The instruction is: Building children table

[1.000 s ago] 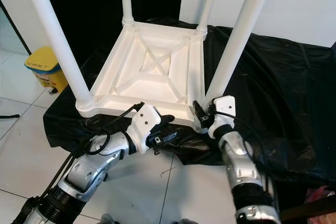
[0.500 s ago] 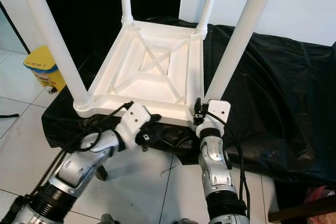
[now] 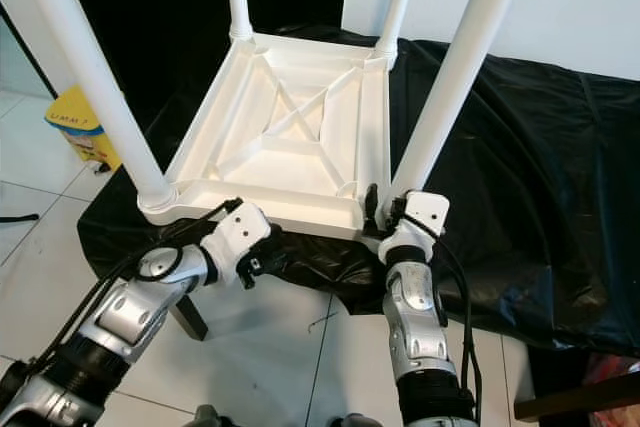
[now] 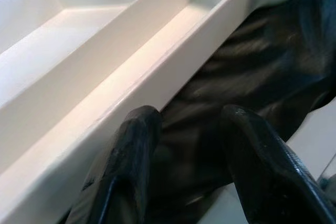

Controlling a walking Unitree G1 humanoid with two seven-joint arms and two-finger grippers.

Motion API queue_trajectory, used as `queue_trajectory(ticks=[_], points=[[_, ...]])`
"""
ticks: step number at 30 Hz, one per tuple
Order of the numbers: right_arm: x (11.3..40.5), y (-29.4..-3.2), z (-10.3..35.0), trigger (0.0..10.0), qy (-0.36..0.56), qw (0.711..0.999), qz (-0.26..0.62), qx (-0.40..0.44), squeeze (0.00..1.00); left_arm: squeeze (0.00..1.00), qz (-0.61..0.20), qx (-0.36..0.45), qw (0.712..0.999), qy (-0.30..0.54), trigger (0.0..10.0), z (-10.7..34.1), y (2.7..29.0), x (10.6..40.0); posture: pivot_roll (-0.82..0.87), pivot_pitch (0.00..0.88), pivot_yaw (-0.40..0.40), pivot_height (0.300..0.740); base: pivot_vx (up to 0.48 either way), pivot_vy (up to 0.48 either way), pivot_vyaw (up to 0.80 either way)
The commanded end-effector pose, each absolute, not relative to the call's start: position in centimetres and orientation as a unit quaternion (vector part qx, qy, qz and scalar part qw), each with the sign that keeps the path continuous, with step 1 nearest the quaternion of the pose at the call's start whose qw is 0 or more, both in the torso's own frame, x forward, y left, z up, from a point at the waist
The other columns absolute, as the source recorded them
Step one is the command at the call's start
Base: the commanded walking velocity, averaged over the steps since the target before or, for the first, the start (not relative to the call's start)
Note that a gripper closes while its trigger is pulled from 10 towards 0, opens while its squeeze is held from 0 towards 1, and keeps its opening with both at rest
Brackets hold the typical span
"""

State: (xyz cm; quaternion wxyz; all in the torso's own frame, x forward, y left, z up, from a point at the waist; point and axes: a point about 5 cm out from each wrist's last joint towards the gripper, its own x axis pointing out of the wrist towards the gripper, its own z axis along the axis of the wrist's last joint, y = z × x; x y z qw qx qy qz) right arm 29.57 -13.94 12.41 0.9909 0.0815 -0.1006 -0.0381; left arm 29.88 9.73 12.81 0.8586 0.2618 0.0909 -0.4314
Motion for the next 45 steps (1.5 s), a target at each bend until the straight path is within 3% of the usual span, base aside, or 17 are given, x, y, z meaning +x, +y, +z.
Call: queue_trajectory(ticks=[1,8,18,41,42,45], points=[[29.1,-14.5,12.0,10.0,-0.09,0.991,-0.045,0.083,0.0,0.0,-0.408,0.291,0.86,0.099,10.0,12.2,10.2,30.4,0.0,0.088,-0.067,0.74,0.0,0.0,0.0],[28.4,-15.4,12.3,10.0,-0.094,0.991,-0.047,0.082,0.0,0.0,-0.359,0.306,0.875,0.111,10.0,12.5,11.4,32.7,-0.01,0.089,-0.059,0.74,0.0,0.0,0.0],[27.3,-16.5,12.7,10.0,-0.102,0.989,-0.075,0.081,0.0,0.0,-0.307,0.301,0.896,0.111,10.0,13.2,11.1,35.8,-0.04,0.086,-0.043,0.74,0.0,0.0,0.0],[27.6,-17.4,14.3,10.0,-0.123,0.991,-0.056,0.018,0.0,0.0,-0.267,0.287,0.917,0.078,10.0,14.7,10.1,37.9,-0.05,0.062,-0.045,0.74,0.0,0.0,0.0],[27.6,-17.1,14.5,10.0,-0.126,0.991,-0.042,0.018,1.0,0.0,-0.282,0.277,0.916,0.074,10.0,14.9,10.0,37.6,-0.05,0.06,-0.046,0.74,0.0,0.0,0.0],[27.5,-16.6,14.8,10.0,-0.132,0.991,-0.018,0.018,1.0,0.0,-0.318,0.248,0.913,0.064,10.0,15.5,9.7,36.9,-0.05,0.059,-0.047,0.74,0.0,0.0,0.0]])
